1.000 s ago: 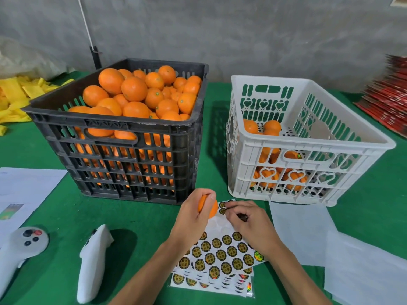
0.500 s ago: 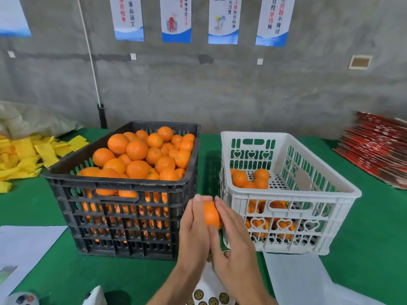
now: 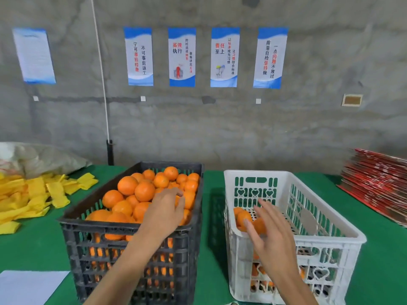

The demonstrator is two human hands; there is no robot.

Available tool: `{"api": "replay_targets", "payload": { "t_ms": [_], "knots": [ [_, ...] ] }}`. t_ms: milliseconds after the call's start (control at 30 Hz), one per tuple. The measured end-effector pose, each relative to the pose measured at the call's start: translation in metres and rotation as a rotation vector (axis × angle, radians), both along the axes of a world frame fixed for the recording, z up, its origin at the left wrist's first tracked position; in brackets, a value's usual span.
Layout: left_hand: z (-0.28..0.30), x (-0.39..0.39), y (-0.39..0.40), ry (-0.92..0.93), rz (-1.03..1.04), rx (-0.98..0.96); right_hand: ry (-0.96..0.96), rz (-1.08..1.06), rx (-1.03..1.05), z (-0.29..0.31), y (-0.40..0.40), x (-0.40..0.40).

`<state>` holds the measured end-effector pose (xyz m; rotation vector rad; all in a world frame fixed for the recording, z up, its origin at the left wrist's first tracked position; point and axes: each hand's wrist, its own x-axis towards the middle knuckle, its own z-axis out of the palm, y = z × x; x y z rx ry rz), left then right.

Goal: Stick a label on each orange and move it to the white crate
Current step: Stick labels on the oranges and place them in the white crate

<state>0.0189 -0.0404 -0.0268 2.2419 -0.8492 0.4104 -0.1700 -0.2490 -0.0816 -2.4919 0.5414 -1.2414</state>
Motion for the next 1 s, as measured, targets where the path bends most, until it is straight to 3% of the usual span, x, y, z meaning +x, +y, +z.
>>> {"api": "replay_targets", "payload": {
  "t_ms": [67, 133, 233, 333, 433, 533, 633, 733, 800, 900, 1000],
  "knots": [
    [0.009, 0.03, 0.005, 0.301, 0.031, 0.211, -0.062, 0.064, -0.032, -0.007, 0.011, 0.01],
    [0.015, 0.047, -0.004, 0.462, 0.004, 0.52, -0.13, 0.125, -0.044, -0.013, 0.024, 0.018],
    [0.012, 0.06, -0.027, 0.496, -0.084, 0.77, -0.184, 0.213, -0.037, -0.022, 0.036, 0.025],
    [0.011, 0.066, -0.032, 0.501, -0.077, 0.753, -0.212, 0.234, -0.043, -0.032, 0.04, 0.027],
    [0.013, 0.061, -0.021, 0.378, -0.088, 0.617, -0.222, 0.234, -0.075, -0.033, 0.041, 0.024],
    [0.016, 0.031, -0.01, 0.015, -0.114, 0.105, -0.226, 0.316, -0.113, -0.026, 0.049, 0.021],
    [0.004, -0.02, -0.002, -0.298, -0.252, -0.375, -0.195, 0.453, 0.044, -0.016, 0.059, 0.017],
    [-0.031, -0.062, 0.001, -0.49, -0.379, -0.407, -0.182, 0.528, 0.161, -0.016, 0.066, 0.012],
    [-0.059, -0.078, -0.001, -0.482, -0.435, -0.381, -0.193, 0.527, 0.194, -0.028, 0.067, 0.008],
    [-0.103, -0.096, -0.004, -0.323, -0.527, -0.396, -0.152, 0.499, 0.24, -0.061, 0.063, -0.003],
    [-0.154, -0.106, 0.0, -0.087, -0.585, -0.313, 0.115, 0.478, 0.312, -0.106, 0.047, -0.015]
  ]
}}
